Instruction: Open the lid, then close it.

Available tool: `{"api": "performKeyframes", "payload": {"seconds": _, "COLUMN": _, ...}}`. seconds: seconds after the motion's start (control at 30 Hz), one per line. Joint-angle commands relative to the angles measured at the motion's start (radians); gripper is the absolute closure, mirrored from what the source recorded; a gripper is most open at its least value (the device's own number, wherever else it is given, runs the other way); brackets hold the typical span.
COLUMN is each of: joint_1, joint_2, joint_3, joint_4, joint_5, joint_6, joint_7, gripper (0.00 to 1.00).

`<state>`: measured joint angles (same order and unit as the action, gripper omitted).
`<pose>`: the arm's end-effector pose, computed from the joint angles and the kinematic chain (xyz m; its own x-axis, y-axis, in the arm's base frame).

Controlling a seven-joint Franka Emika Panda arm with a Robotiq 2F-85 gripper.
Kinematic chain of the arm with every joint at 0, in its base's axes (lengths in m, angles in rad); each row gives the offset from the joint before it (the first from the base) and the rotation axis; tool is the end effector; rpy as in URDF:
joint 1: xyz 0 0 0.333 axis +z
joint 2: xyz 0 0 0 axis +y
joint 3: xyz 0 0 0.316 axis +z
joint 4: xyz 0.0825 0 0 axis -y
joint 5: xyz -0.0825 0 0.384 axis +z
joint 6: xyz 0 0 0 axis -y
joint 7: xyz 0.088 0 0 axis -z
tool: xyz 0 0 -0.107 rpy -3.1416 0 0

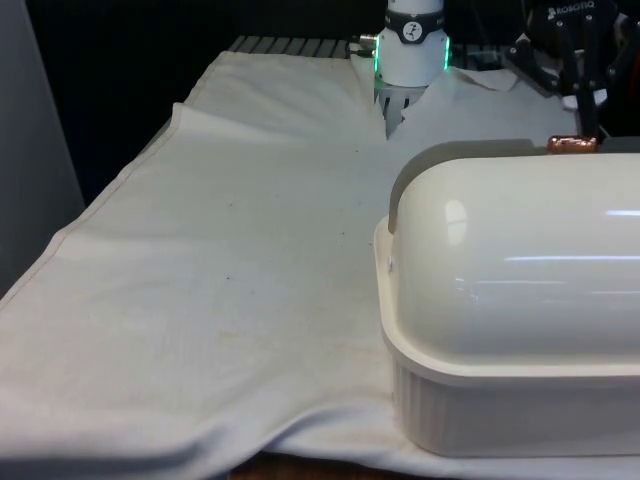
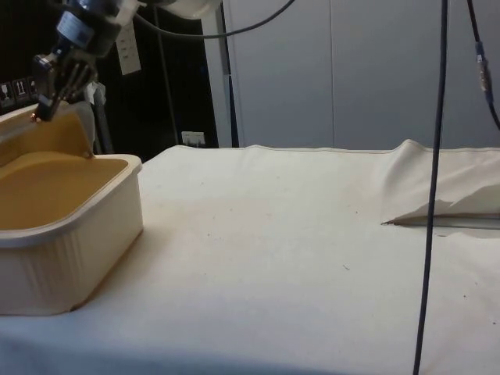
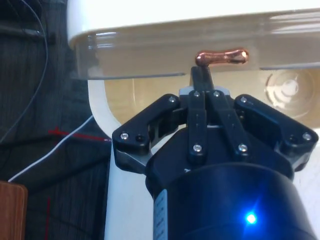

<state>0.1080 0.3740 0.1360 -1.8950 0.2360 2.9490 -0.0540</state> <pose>0.6595 0.1392 0.3854 0.7923 -0.0235 0.6096 0.1211 -0.9733 -0.1949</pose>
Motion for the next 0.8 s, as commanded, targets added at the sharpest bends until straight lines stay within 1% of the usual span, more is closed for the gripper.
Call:
{"api": "performKeyframes", "payload": {"seconds": 0.0, "joint_1": -0.009, "joint_2": 0.011, "joint_3": 0.017, "joint_4": 0.015, "joint_5": 0.014, "joint_6": 0.011, "joint_7": -0.013, "gripper": 1.00}}
{"api": "performKeyframes", "payload": {"seconds": 0.13, "joint_1": -0.009, "joint_2": 0.026, "joint_3": 0.017, "joint_4": 0.041, "joint_5": 0.013, "joint_6": 0.012, "joint_7": -0.015, "gripper": 1.00}}
{"api": "performKeyframes", "payload": {"seconds": 0.17, "joint_1": 0.000, "joint_2": 0.020, "joint_3": 0.000, "joint_4": 0.034, "joint_5": 0.000, "joint_6": 0.000, "joint_7": -0.003, "gripper": 1.00}}
{"api": "performKeyframes", "payload": {"seconds": 0.2, "joint_1": -0.009, "joint_2": 0.034, "joint_3": 0.016, "joint_4": 0.054, "joint_5": 0.013, "joint_6": 0.013, "joint_7": -0.016, "gripper": 1.00}}
{"api": "performKeyframes", "payload": {"seconds": 0.43, "joint_1": -0.009, "joint_2": 0.056, "joint_3": 0.017, "joint_4": 0.094, "joint_5": 0.013, "joint_6": 0.022, "joint_7": -0.016, "gripper": 1.00}}
{"api": "performKeyframes", "payload": {"seconds": 0.47, "joint_1": 0.000, "joint_2": 0.050, "joint_3": 0.000, "joint_4": 0.086, "joint_5": 0.000, "joint_6": 0.007, "joint_7": -0.004, "gripper": 1.00}}
{"api": "performKeyframes", "payload": {"seconds": 0.5, "joint_1": -0.009, "joint_2": 0.058, "joint_3": 0.017, "joint_4": 0.098, "joint_5": 0.013, "joint_6": 0.024, "joint_7": -0.016, "gripper": 1.00}}
{"api": "performKeyframes", "payload": {"seconds": 0.67, "joint_1": -0.011, "joint_2": 0.058, "joint_3": 0.017, "joint_4": 0.111, "joint_5": 0.013, "joint_6": 0.040, "joint_7": -0.015, "gripper": 1.00}}
{"api": "performKeyframes", "payload": {"seconds": 0.7, "joint_1": -0.002, "joint_2": 0.055, "joint_3": -0.001, "joint_4": 0.107, "joint_5": 0.000, "joint_6": 0.033, "joint_7": -0.004, "gripper": 1.00}}
{"api": "performKeyframes", "payload": {"seconds": 0.73, "joint_1": -0.011, "joint_2": 0.057, "joint_3": 0.016, "joint_4": 0.113, "joint_5": 0.012, "joint_6": 0.046, "joint_7": -0.015, "gripper": 1.00}}
{"api": "performKeyframes", "payload": {"seconds": 0.77, "joint_1": -0.010, "joint_2": 0.057, "joint_3": 0.015, "joint_4": 0.113, "joint_5": 0.011, "joint_6": 0.050, "joint_7": -0.014, "gripper": 1.00}}
